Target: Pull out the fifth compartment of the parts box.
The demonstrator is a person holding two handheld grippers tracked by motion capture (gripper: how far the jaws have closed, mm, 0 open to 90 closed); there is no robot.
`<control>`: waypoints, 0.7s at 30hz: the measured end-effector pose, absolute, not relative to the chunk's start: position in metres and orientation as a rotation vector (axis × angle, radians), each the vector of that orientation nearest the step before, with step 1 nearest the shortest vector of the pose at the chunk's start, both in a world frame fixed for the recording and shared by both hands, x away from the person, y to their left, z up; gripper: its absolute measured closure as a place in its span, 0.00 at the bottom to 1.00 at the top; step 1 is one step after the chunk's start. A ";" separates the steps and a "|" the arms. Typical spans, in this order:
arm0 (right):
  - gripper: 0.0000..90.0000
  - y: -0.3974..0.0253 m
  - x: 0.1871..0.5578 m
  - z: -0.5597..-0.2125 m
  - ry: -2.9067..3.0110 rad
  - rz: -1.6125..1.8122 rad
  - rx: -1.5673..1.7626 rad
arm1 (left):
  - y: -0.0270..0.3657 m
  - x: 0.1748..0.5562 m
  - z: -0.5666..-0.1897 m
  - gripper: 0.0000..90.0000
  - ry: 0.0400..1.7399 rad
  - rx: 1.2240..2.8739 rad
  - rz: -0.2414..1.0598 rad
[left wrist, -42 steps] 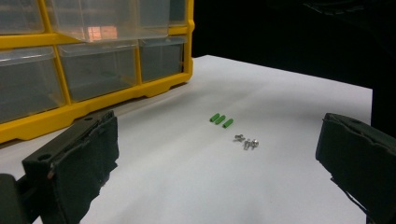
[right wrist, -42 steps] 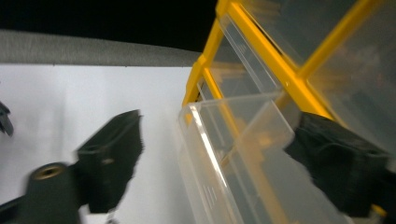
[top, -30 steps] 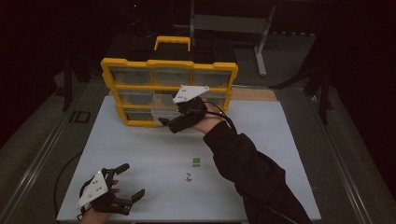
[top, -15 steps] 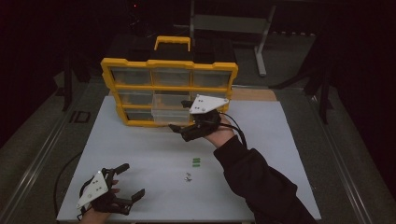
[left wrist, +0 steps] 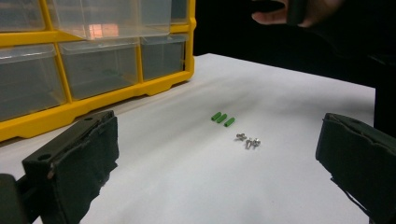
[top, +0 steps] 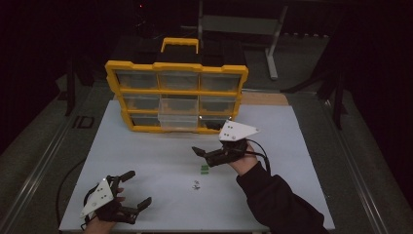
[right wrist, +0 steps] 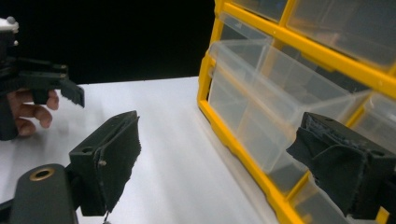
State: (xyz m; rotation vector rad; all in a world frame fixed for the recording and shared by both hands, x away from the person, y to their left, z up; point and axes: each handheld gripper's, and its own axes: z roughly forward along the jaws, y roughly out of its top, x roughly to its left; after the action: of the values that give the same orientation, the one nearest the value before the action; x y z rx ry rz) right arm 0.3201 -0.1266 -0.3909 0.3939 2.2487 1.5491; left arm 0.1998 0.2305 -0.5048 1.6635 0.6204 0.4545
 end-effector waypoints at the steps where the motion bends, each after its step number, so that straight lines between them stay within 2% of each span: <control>1: 0.15 -0.129 0.318 -0.394 2.250 1.544 0.401 | 0.230 0.200 -0.505 0.00 0.621 1.664 0.455; 21: 0.15 -0.173 0.276 -0.439 2.191 1.560 0.493 | 0.229 0.200 -0.505 0.00 0.621 1.667 0.454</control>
State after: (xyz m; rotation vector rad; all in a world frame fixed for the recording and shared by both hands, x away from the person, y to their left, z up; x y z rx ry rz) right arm 0.2759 -0.1727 -0.4392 0.4928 2.1911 1.5602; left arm 0.1998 0.2295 -0.5048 1.6667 0.6206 0.4540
